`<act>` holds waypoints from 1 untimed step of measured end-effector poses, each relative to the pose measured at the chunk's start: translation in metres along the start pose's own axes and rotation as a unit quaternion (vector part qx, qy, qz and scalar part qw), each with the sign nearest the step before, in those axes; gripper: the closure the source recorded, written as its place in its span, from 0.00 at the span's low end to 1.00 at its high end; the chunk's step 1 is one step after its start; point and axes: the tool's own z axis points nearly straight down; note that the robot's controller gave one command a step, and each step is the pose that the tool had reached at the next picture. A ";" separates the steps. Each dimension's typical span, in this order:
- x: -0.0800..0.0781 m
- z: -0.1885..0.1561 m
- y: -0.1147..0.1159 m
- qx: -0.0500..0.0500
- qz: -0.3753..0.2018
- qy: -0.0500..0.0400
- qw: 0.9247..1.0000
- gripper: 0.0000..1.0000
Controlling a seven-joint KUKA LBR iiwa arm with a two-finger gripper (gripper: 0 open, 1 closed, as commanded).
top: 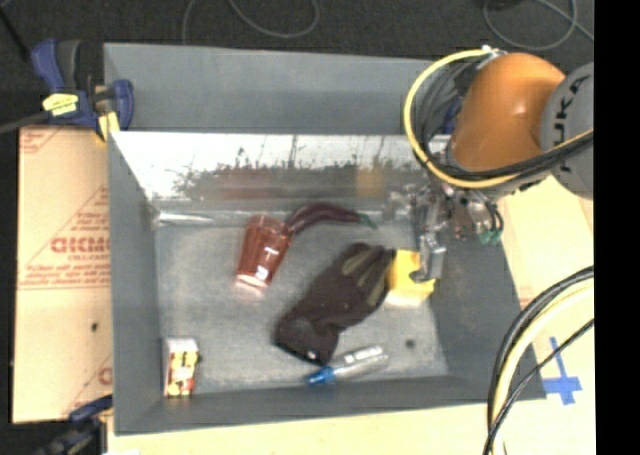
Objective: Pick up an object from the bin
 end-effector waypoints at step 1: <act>-0.013 0.010 0.049 -0.003 -0.047 0.002 0.999 0.00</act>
Offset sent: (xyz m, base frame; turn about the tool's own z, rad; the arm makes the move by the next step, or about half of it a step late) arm -0.0012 0.0841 -0.0185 -0.3301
